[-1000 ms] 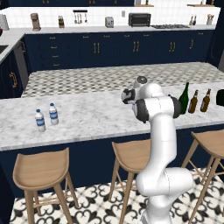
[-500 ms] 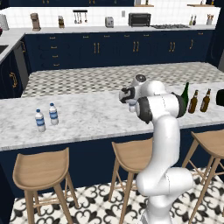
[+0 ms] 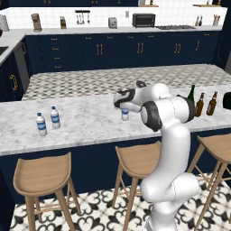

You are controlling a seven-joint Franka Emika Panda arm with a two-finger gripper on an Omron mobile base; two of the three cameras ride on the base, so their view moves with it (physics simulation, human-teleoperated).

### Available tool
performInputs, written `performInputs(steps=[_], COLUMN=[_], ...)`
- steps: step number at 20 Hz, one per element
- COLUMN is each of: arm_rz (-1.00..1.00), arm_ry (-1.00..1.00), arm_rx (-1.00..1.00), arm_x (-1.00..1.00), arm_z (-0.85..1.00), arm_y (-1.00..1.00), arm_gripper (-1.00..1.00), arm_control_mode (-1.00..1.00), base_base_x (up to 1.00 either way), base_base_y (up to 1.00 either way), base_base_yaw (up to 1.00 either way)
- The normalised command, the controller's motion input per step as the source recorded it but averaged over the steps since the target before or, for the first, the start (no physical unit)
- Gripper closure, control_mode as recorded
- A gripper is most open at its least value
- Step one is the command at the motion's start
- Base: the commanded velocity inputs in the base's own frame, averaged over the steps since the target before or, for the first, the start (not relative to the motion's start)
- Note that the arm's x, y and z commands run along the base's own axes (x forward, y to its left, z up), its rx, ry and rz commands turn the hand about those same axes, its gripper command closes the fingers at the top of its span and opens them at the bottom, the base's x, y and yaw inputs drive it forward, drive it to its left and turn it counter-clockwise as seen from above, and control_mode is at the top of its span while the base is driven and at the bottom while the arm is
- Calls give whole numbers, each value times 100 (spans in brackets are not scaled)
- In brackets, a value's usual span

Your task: Move the plastic bottles in the middle to the plastics group, and the glass bottles in the middle to the glass group.

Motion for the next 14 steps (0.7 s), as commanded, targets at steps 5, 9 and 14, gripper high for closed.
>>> performInputs(steps=[5, 9, 14], arm_rz=[20, 22, 23], arm_ry=[-1, 3, 1], arm_rx=[4, 0, 0], arm_x=[-27, -36, -23], arm_z=[21, 12, 8], arm_y=[54, 77, 76], arm_gripper=[100, 100, 100], arm_control_mode=[-100, -100, -100], base_base_x=[0, 0, 0], base_base_y=[0, 0, 0], base_base_yaw=[0, 0, 0])
